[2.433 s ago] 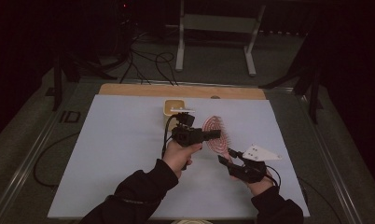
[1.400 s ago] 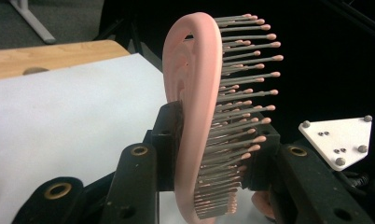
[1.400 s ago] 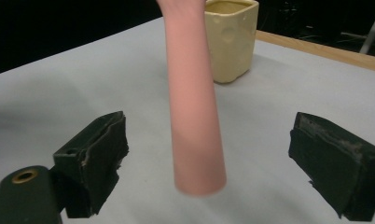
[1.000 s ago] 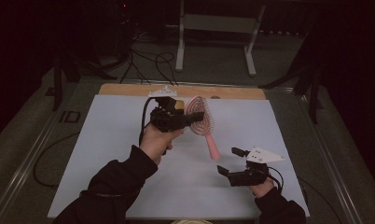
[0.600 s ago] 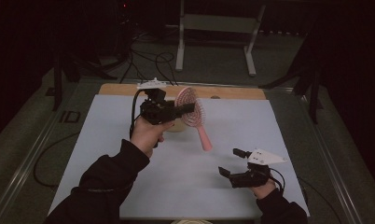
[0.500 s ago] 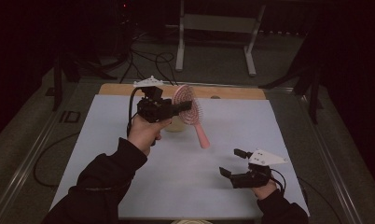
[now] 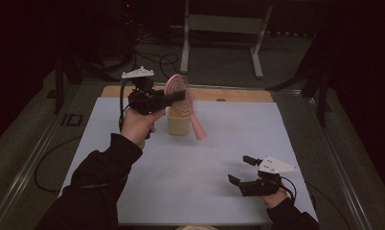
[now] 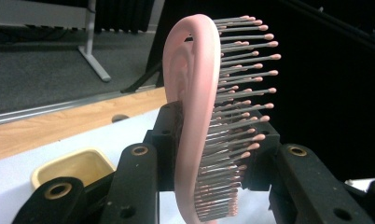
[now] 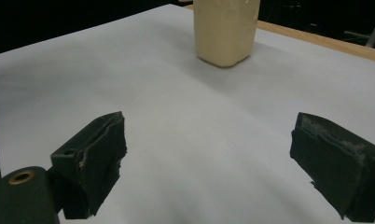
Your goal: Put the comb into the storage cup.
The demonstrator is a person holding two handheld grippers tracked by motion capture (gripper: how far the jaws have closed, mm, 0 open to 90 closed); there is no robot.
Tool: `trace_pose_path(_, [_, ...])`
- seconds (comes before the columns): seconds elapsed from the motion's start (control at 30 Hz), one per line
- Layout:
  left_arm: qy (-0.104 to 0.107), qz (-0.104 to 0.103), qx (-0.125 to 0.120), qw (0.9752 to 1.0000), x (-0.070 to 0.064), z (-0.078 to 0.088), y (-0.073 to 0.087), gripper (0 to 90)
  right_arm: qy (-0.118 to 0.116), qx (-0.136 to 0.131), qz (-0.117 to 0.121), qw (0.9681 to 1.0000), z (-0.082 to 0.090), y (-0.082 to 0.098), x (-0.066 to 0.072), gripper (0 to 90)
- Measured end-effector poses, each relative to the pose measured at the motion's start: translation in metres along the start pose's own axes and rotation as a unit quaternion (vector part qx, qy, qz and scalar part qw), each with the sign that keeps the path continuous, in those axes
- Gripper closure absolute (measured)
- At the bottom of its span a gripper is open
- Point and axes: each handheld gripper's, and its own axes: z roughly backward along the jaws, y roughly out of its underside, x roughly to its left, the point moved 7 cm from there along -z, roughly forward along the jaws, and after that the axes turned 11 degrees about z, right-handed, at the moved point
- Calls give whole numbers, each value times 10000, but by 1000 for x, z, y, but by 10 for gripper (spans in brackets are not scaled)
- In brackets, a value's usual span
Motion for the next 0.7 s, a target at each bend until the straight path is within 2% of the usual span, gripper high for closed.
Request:
trace_pose_path(0.23, [-99, 33, -79, 9999, 8, 4, -11, 652, 23, 5, -24, 10000, 0, 0, 0, 101])
trace_pose_path(0.43, [-257, -21, -155, 9995, 14, 6, -19, 652, 7, -4, -36, 10000, 0, 0, -1, 102])
trace_pose_path(0.53, [-345, -145, -228, 9990, 16, 8, -23, 652, 0, -34, -61, 10000, 1, -1, -1, 102])
trace_pose_path(0.7, [-411, -134, -326, 9985, 21, 10, -31, 653, -17, -25, -75, 10000, 0, 0, -2, 103])
